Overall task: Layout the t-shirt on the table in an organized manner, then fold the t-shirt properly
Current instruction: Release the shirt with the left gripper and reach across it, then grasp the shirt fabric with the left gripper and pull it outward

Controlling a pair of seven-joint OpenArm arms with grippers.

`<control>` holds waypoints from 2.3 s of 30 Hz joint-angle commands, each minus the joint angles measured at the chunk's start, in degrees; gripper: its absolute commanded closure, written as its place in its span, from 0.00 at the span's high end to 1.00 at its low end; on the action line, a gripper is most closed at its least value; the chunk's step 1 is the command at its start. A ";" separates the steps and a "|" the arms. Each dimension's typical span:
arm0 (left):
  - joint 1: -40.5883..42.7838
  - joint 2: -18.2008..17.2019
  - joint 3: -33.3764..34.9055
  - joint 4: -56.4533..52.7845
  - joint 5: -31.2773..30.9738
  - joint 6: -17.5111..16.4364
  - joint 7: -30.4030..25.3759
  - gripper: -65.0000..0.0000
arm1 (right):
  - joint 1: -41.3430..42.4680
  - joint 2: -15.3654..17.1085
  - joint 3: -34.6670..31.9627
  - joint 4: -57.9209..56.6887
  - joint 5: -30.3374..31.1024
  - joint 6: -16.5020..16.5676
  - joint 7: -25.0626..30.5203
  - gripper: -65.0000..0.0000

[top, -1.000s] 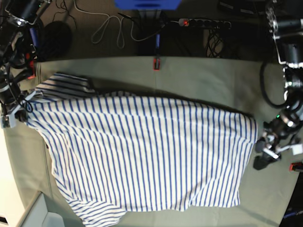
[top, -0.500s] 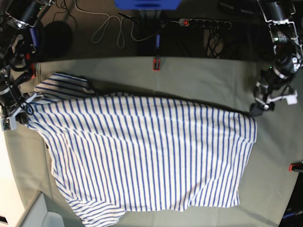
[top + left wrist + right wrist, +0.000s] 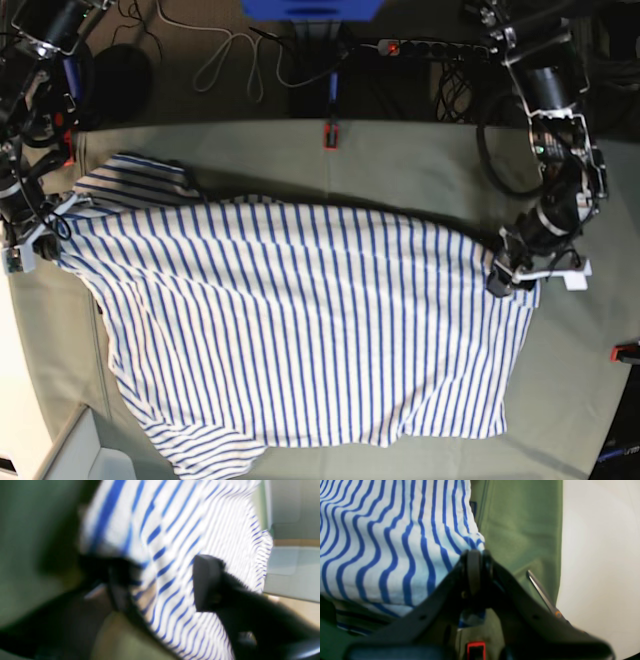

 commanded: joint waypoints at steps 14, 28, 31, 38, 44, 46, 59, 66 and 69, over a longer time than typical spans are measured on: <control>-15.95 -0.62 14.30 -1.98 -0.49 -0.19 -5.79 0.00 | 1.19 1.08 0.29 1.11 0.61 -0.34 1.62 0.00; -19.29 -0.97 26.78 -13.76 -1.37 -0.81 -16.95 0.60 | 2.24 1.08 0.20 1.02 0.53 -0.34 1.45 0.00; -15.16 -1.76 26.78 -6.99 -2.16 -0.63 -17.04 0.66 | 2.33 1.08 0.20 1.02 0.53 -0.34 1.45 0.00; -7.24 -3.35 16.93 -2.85 -1.81 -0.19 -17.13 0.26 | 2.86 0.99 -2.08 1.02 0.53 -0.34 1.45 0.00; -10.58 -3.52 16.05 -13.32 -1.81 -0.19 -17.13 0.32 | 2.86 0.91 -3.05 1.02 0.53 -0.34 1.45 0.00; -12.08 -3.43 16.05 -16.57 -1.81 -0.19 -17.13 0.41 | 2.95 0.82 -3.05 1.02 0.53 -0.34 1.45 0.00; -13.66 -3.35 16.14 -19.38 -1.81 -0.19 -17.13 0.65 | 3.12 1.08 -3.05 1.02 0.53 -0.34 1.45 0.00; -14.80 -3.26 16.14 -19.82 -1.81 -0.19 -17.22 0.38 | 2.86 1.08 -3.05 1.02 0.53 -0.34 1.45 0.00; -15.77 -3.26 16.05 -23.16 -1.81 -0.19 -19.77 0.17 | 2.68 1.08 -3.05 1.02 0.53 -0.34 1.45 0.00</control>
